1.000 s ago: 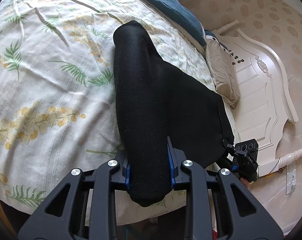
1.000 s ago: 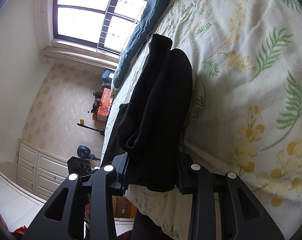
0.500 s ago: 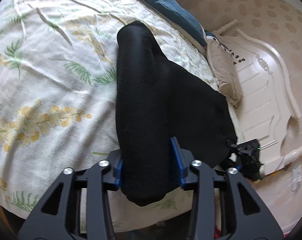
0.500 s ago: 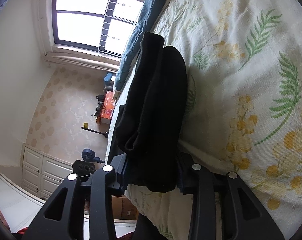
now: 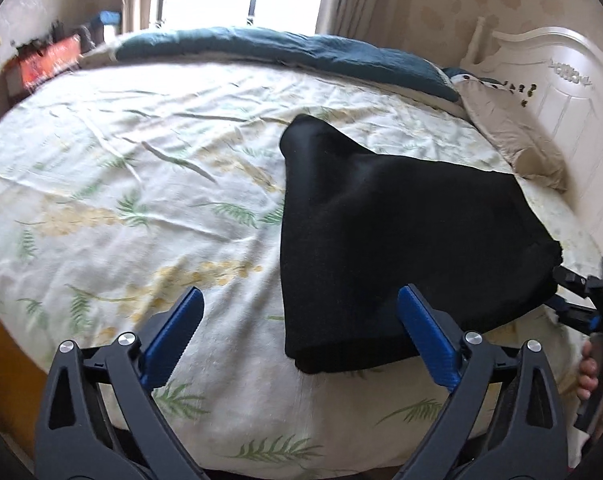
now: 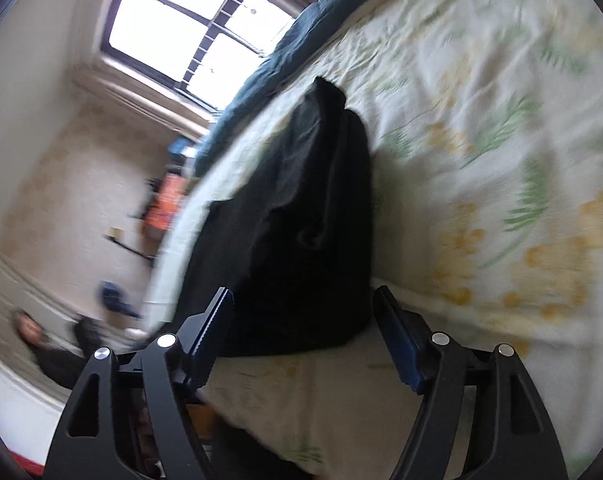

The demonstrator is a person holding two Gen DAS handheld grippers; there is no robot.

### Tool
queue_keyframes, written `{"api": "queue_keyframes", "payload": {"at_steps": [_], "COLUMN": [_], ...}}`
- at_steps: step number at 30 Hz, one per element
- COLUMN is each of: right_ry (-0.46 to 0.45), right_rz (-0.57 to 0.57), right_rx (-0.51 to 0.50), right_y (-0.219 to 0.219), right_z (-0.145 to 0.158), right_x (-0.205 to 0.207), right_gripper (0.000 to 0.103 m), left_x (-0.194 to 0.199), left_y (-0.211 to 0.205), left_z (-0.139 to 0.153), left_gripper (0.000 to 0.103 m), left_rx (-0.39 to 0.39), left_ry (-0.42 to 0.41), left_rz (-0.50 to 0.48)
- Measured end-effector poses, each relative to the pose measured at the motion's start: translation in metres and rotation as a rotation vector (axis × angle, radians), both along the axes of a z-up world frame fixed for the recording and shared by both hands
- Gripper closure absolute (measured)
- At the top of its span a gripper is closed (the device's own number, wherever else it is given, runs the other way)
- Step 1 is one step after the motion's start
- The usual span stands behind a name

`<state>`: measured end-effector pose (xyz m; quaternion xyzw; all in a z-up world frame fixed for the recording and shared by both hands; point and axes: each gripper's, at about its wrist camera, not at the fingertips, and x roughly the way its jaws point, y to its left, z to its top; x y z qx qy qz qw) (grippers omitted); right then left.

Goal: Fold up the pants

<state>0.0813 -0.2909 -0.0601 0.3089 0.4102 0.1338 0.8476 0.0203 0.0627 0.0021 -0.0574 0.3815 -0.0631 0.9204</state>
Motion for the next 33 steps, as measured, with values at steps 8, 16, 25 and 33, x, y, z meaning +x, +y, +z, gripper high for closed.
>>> {"api": "queue_keyframes", "payload": {"at_steps": [8,16,25,33], "right_ry": [0.006,0.005,0.008,-0.013], "right_rz": [-0.057,0.021,0.035,0.027], "right_rx": [-0.228,-0.221,-0.226,-0.237], "right_y": [0.022,0.045,0.054,0.054], "right_z": [0.012,0.005,0.001,0.009], "right_x": [-0.02,-0.02,-0.025,-0.027], "right_gripper": [0.029,0.029,0.029,0.029], "left_x": [-0.01,-0.003,-0.001,-0.004], "left_y": [-0.022,-0.034,-0.042,-0.034], "left_z": [0.002,0.006,0.003,0.006], "left_gripper": [0.005,0.003,0.003,0.003], "left_rx": [0.124,0.151,0.162,0.112], "left_ry": [-0.036,-0.046,-0.055,-0.018], "left_rz": [0.082,0.073,0.067,0.072]}}
